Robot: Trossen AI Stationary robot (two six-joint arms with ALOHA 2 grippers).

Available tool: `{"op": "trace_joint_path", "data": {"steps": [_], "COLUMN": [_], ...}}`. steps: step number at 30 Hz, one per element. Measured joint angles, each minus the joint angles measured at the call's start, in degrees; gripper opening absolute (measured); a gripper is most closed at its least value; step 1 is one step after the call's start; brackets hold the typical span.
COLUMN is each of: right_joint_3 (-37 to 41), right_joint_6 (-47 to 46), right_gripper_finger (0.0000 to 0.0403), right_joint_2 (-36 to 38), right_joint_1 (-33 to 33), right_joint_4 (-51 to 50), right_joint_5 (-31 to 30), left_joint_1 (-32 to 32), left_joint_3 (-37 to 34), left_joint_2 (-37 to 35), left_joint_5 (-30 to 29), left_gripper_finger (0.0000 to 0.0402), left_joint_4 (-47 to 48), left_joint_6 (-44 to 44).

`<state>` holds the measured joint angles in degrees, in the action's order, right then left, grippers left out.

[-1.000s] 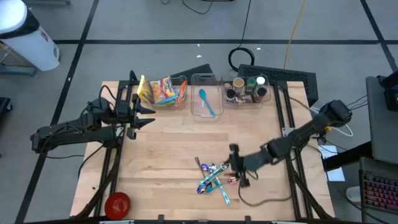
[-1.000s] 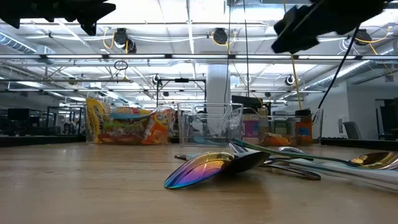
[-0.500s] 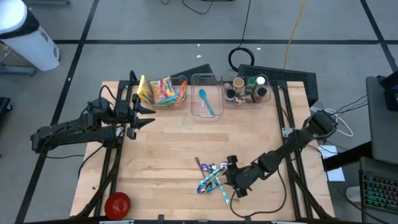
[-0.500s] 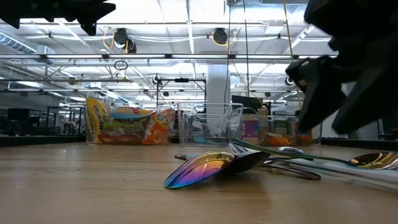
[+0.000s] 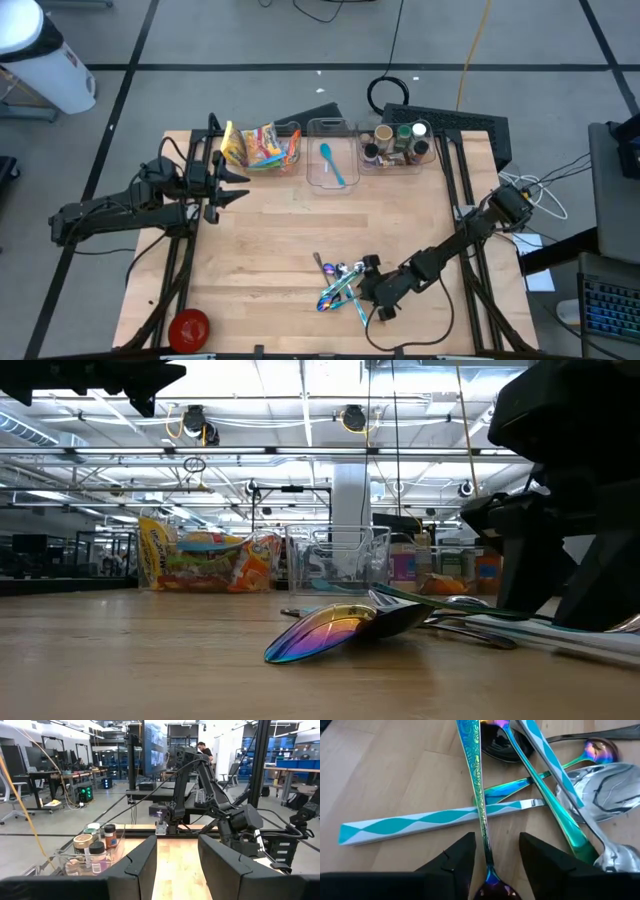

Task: Pick & Place Food Item
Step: Put the blue spoon into the middle transparent bin

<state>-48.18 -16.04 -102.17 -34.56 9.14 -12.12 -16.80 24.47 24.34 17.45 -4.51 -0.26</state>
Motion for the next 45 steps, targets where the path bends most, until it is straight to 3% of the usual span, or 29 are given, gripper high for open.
{"op": "trace_joint_path", "data": {"steps": [4, 7, 11, 16, 21, 25, 36, 45], "right_joint_3": [0.0, 0.0, 0.0, 0.0, 0.0, 0.0, 0.1, 0.1], "right_joint_6": [-1.7, -1.7, -1.4, -1.1, -1.3, -1.3, -2.7, -2.9], "right_gripper_finger": [0.0117, 0.009, 0.0058, 0.0027, 0.0008, 0.001, 0.0009, 0.0009], "right_joint_2": [0.0, 0.0, 0.0, 0.0, 0.0, -0.1, -0.1, 0.5], "right_joint_1": [0.1, 0.1, 0.1, 0.1, 0.1, 0.1, 0.1, 0.3], "right_joint_4": [0.0, 0.0, 0.0, -0.1, -0.1, 0.0, 0.5, 0.1], "right_joint_5": [0.6, 2.1, 2.8, 3.1, 3.2, 3.2, 3.9, 5.0], "left_joint_1": [0.0, 0.1, 2.1, 6.8, 11.4, 14.2, 15.6, 15.5], "left_joint_3": [0.0, 0.0, 0.0, 0.0, -1.1, -6.4, -18.0, -21.1], "left_joint_2": [0.0, -0.2, -0.8, -1.9, -4.9, -8.4, -23.4, -24.0], "left_joint_5": [0.0, 3.7, 10.5, -3.2, -11.1, -15.5, -16.0, -16.0], "left_gripper_finger": [0.0152, 0.0152, 0.0152, 0.0152, 0.0152, 0.0152, 0.0152, 0.0152], "left_joint_4": [-3.7, -2.1, 5.6, 12.9, 13.1, 10.5, 9.5, 10.4], "left_joint_6": [-1.1, -6.9, -0.5, 1.2, 3.8, 3.8, 2.5, 1.2]}}
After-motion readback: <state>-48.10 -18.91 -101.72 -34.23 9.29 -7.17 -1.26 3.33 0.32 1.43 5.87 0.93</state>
